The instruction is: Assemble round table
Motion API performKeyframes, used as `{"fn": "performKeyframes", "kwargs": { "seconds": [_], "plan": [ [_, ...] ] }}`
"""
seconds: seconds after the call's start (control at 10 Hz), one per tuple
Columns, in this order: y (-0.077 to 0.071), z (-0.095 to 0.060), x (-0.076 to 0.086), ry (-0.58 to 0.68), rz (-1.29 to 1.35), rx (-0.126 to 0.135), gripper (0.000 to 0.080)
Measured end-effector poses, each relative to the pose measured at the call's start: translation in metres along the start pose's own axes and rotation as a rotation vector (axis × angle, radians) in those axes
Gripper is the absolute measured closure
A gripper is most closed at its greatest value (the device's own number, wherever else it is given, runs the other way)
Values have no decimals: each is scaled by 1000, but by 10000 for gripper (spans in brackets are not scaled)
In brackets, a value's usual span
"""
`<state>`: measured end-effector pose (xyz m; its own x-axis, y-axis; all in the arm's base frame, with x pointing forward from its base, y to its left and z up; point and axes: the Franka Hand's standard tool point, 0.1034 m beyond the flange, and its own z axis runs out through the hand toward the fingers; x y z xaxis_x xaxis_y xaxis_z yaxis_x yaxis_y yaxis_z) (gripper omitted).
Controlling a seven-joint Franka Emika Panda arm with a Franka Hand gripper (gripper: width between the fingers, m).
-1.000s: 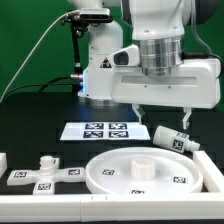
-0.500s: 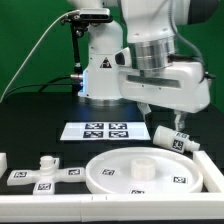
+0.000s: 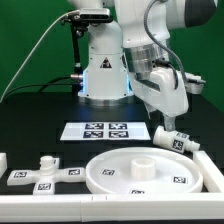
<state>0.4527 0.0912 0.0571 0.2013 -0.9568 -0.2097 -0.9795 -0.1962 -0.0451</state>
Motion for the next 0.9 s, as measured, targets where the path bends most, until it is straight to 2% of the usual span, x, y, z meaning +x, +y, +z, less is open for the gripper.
{"fn": "performKeyframes", "kwargs": {
  "seconds": [0.2,0.4,0.5,0.6,0.9],
  "plan": [
    [9,8,-5,18,124,35,151],
    [7,13,3,80,261,153,151],
    [6,13,2,96,276,181,151],
    [7,14,2,92,252,170,151],
    [10,17,4,95,239,163,151]
  ]
}}
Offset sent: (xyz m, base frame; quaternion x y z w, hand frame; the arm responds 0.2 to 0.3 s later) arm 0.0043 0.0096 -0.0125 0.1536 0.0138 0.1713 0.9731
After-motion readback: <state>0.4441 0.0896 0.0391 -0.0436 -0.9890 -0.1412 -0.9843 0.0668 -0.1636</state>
